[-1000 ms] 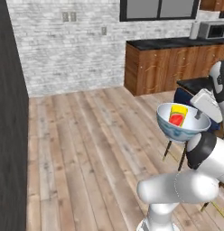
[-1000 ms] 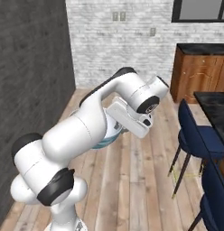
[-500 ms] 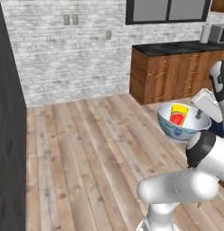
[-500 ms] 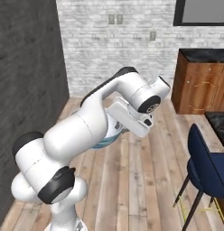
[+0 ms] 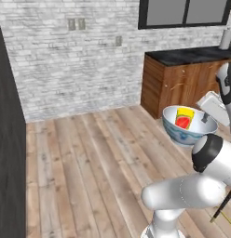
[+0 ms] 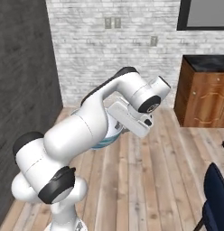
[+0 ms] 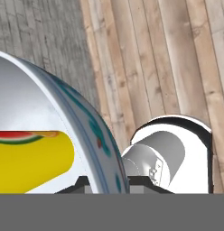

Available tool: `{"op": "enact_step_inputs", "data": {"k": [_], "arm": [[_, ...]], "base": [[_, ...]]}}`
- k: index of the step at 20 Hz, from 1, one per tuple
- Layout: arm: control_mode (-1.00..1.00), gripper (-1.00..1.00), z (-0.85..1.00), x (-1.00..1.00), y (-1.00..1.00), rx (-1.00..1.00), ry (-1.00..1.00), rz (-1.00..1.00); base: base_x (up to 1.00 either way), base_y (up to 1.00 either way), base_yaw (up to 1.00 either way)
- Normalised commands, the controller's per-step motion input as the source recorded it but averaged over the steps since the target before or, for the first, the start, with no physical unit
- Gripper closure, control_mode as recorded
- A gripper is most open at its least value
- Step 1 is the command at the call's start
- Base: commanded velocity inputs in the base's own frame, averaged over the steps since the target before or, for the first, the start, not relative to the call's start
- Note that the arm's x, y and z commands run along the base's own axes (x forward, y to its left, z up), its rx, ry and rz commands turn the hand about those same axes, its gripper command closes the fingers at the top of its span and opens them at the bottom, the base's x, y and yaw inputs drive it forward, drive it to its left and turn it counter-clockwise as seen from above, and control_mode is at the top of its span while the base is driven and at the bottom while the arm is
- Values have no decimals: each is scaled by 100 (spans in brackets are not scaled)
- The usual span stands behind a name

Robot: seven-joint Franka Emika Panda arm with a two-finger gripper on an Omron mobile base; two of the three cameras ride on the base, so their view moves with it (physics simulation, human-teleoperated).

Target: Place the cup inside the bowl on the dining table and move the bowl to any counter.

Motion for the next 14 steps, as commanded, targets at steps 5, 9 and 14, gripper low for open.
{"op": "enact_step_inputs", "data": {"k": [5, 9, 14], "arm": [[100, 100, 0, 0, 0, 0, 0, 0], [100, 100, 0, 0, 0, 0, 0, 0], [100, 100, 0, 0, 0, 0, 0, 0]], "base": [[100, 42, 0], [100, 49, 2], [100, 37, 2]]}}
